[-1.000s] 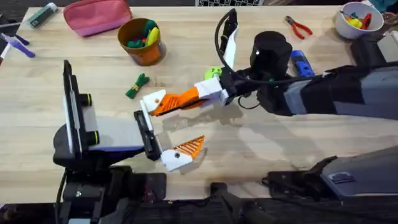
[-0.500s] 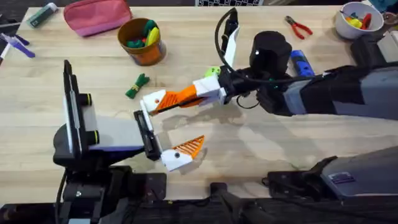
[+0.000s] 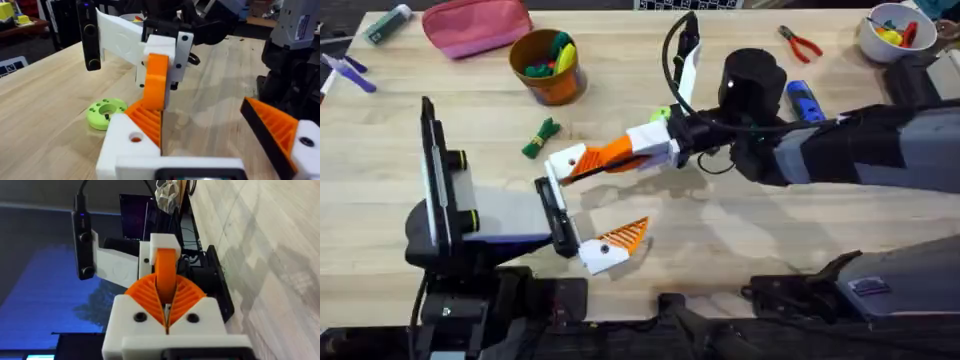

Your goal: Pick up the gripper from the table and insert it into the empty holder that is missing its gripper. Then pick up a screw, insert it into the mounting hole, and use the screwdriver to tighten it. Finally, clean up the table by picking up the vegetable and placing it into the bucket.

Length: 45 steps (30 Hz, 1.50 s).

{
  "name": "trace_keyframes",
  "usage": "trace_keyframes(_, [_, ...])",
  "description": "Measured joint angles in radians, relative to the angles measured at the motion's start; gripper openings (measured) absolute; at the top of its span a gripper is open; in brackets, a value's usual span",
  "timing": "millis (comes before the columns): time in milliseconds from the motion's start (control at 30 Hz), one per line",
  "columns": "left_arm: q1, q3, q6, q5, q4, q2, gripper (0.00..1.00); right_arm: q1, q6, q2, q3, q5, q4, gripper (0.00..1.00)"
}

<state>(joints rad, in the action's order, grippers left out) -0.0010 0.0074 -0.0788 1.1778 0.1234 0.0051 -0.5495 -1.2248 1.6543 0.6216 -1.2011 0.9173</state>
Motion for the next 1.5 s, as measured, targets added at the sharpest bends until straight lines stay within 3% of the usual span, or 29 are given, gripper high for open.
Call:
trace_keyframes(1000, [0.0,0.0,0.0,-0.003,0.0,0.0,0.985,-0.006,-0.003,0.0,0.0,0.011,-0.002,0.01])
trace_keyframes(1033, [0.0,0.0,0.0,-0.003,0.0,0.0,0.985,-0.006,-0.007,0.0,0.0,0.011,-0.006,0.047])
trace_keyframes(1233, [0.0,0.0,0.0,0.002,0.0,0.0,0.985,-0.007,-0.01,0.0,0.0,0.038,-0.031,0.915])
trace_keyframes(1300, [0.0,0.0,0.0,0.002,0.0,0.0,0.985,-0.007,-0.009,0.0,0.0,0.041,-0.031,0.984])
trace_keyframes(1500, [0.0,0.0,0.0,0.002,0.0,0.0,0.985,-0.007,-0.007,0.0,0.0,0.056,-0.032,0.991])
